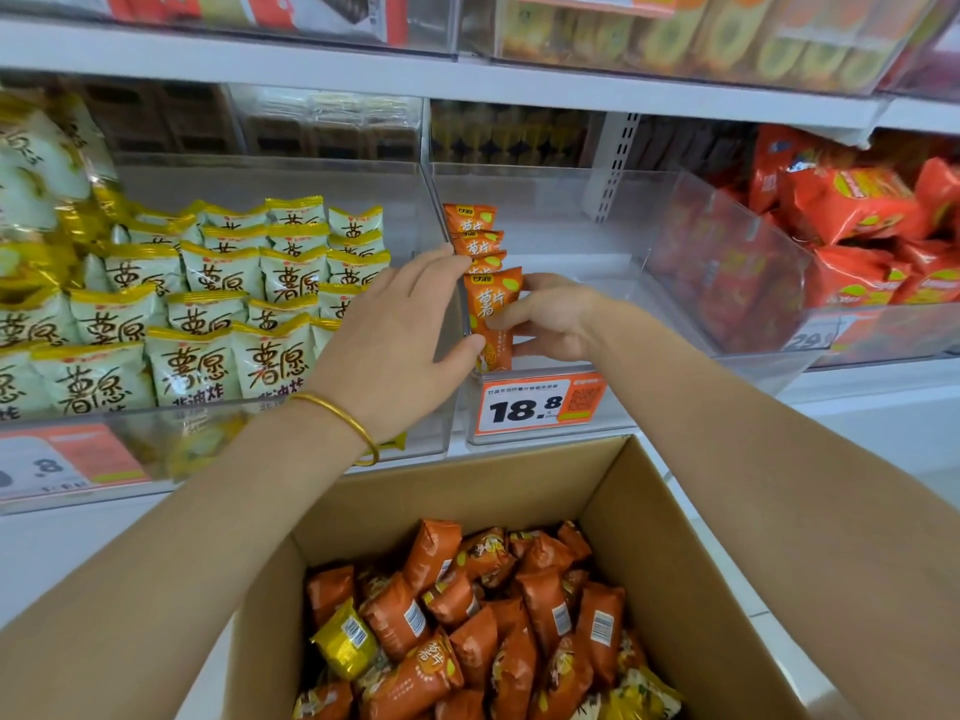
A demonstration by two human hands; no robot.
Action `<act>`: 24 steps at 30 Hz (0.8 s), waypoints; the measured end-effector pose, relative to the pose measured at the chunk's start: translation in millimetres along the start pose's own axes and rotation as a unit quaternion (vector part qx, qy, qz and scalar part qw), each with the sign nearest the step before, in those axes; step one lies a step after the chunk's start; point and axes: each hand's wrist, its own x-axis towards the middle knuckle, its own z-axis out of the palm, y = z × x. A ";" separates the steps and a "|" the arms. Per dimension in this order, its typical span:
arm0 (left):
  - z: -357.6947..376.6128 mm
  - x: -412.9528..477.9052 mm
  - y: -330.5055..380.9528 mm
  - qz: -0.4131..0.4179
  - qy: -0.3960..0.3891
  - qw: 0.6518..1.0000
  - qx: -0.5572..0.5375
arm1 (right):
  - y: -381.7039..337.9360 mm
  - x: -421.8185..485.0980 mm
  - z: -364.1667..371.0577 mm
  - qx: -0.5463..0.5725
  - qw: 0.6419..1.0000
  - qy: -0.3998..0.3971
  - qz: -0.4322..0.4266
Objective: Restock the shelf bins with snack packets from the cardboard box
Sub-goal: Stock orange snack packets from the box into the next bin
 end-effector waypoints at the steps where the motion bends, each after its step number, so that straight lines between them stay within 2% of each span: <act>1: -0.5 0.1 -0.1 0.001 -0.001 1.000 -0.002 | -1.0 0.9 3.6 -0.011 1.000 0.000 -0.001; 14: -0.7 -0.6 -0.1 0.002 0.011 1.000 -0.012 | -9.8 -9.7 8.2 -0.106 0.994 -0.010 0.018; 16: -1.1 -1.4 -1.2 -0.001 0.015 1.000 -0.006 | -10.5 -8.9 3.9 -0.075 0.997 0.023 0.005; 21: -1.4 -3.3 -4.4 -0.004 0.012 1.000 0.003 | -20.8 -13.4 2.3 0.136 0.988 0.077 -0.013; 24: -0.9 -4.4 -4.5 -0.003 0.007 1.000 -0.002 | -26.8 -8.4 12.2 0.138 0.985 0.103 0.008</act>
